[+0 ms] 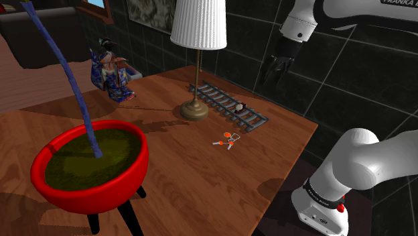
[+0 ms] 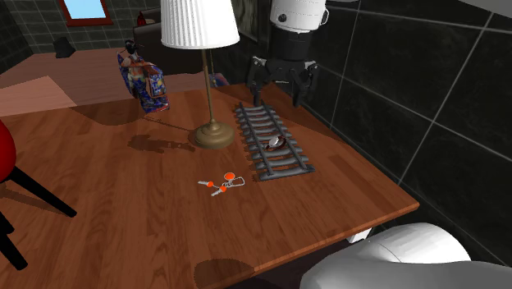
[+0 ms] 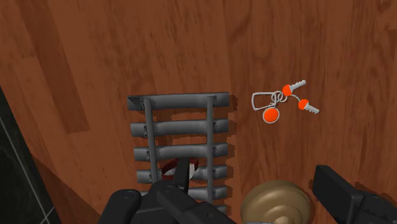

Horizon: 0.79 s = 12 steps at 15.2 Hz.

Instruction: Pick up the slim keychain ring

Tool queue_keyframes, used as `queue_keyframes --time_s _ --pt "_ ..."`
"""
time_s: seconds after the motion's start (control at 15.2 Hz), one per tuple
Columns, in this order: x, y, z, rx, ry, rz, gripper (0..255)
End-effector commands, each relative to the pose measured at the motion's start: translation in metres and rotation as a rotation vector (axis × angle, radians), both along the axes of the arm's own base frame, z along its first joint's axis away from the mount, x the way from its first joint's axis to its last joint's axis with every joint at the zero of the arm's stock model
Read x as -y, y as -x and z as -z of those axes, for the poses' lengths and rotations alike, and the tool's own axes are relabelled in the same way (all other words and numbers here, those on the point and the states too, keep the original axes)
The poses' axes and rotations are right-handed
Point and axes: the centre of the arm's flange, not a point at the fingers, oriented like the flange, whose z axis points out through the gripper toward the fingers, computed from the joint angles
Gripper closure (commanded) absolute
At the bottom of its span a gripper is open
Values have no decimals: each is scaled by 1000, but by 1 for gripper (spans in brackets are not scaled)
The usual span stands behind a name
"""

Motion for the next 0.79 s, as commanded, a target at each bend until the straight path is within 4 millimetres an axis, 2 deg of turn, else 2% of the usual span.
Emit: queue_keyframes --time_s 0.0,0.73 --pt "0 0 0 0 0 0 0" --pt "-80 -52 118 -68 59 47 0"
